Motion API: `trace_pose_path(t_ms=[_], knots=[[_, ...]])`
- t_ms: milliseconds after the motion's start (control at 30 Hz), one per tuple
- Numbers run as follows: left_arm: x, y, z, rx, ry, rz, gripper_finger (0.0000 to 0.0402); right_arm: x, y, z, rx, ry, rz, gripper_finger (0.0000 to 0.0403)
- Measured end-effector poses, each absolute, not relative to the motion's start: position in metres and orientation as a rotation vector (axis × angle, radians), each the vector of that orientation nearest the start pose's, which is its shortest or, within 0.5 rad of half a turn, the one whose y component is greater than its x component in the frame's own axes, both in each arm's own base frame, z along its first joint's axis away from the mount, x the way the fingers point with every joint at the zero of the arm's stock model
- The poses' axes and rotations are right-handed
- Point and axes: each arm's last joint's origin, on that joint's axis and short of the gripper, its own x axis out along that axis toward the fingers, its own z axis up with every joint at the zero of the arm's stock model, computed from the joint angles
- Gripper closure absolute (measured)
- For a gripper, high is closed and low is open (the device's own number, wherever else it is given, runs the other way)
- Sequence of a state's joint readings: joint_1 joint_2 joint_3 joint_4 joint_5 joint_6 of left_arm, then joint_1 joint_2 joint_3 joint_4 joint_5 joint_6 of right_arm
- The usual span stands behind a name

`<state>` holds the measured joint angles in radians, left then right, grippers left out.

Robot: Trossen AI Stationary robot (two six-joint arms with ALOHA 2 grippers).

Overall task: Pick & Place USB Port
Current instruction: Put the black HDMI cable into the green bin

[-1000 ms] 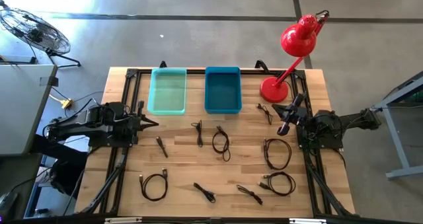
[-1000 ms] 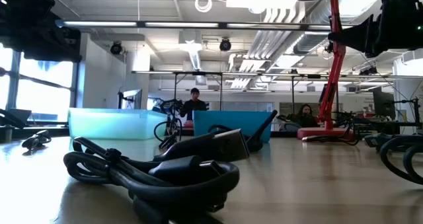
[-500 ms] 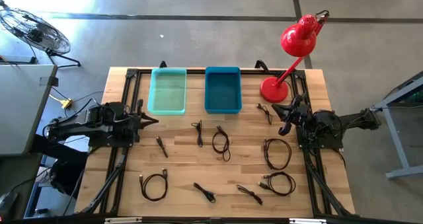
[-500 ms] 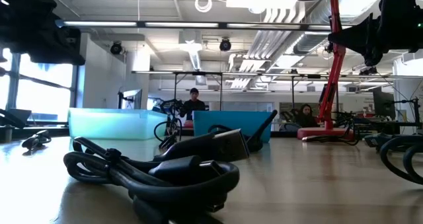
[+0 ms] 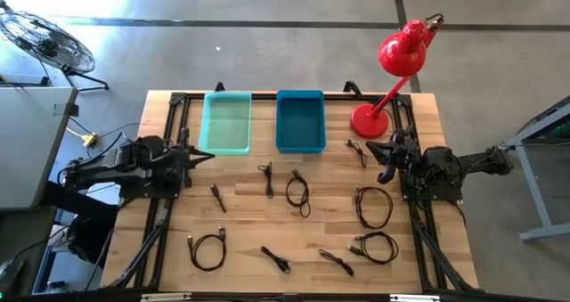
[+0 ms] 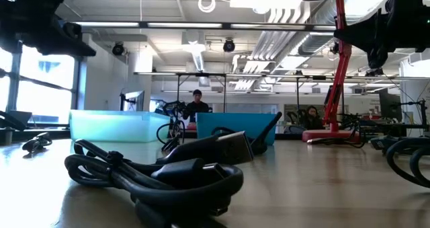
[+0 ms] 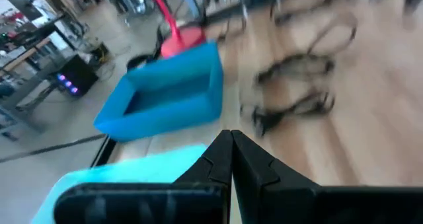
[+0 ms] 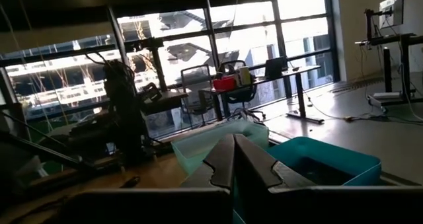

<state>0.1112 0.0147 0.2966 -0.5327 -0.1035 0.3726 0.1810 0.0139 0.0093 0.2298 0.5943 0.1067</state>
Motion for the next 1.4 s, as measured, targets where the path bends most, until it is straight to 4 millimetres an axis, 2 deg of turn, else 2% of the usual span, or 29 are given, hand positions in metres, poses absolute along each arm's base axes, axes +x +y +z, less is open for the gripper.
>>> trace_pose_path(t_ms=[133, 300, 467, 567, 667, 800, 967, 1100, 1200, 1400], knots=[[0.071, 0.011, 0.218, 0.358, 0.191, 0.171, 0.0400, 0.092, 0.000, 0.189, 0.227, -0.244, -0.391, 0.0401], [0.072, 0.010, 0.229, 0.381, 0.082, 0.163, 0.0400, 0.089, 0.000, 0.203, 0.237, -0.277, -0.386, 0.0401], [0.072, 0.011, 0.232, 0.227, 0.041, 0.199, 0.0400, 0.089, 0.001, 0.226, 0.204, -0.256, -0.364, 0.0401], [0.072, 0.011, 0.231, 0.208, 0.054, 0.216, 0.0400, 0.093, 0.002, 0.243, 0.177, -0.195, -0.352, 0.0401], [0.072, 0.012, 0.231, 0.212, 0.053, 0.242, 0.0400, 0.099, 0.003, 0.266, 0.138, -0.093, -0.340, 0.0401], [0.072, 0.012, 0.231, 0.204, 0.049, 0.233, 0.0400, 0.113, 0.008, 0.307, 0.085, 0.081, -0.299, 0.0401], [0.072, 0.011, 0.232, 0.238, 0.045, 0.214, 0.0401, 0.138, 0.017, 0.363, 0.059, 0.348, -0.262, 0.0402], [0.071, 0.012, 0.233, 0.183, 0.042, 0.247, 0.0401, 0.159, 0.025, 0.397, 0.056, 0.546, -0.246, 0.0400], [0.066, 0.011, 0.248, 0.177, -0.006, 0.234, 0.0401, 0.172, 0.028, 0.416, 0.065, 0.666, -0.258, 0.0397], [0.052, 0.008, 0.295, 0.215, -0.047, 0.189, 0.0397, 0.188, 0.027, 0.433, 0.118, 0.851, -0.384, 0.0372]])
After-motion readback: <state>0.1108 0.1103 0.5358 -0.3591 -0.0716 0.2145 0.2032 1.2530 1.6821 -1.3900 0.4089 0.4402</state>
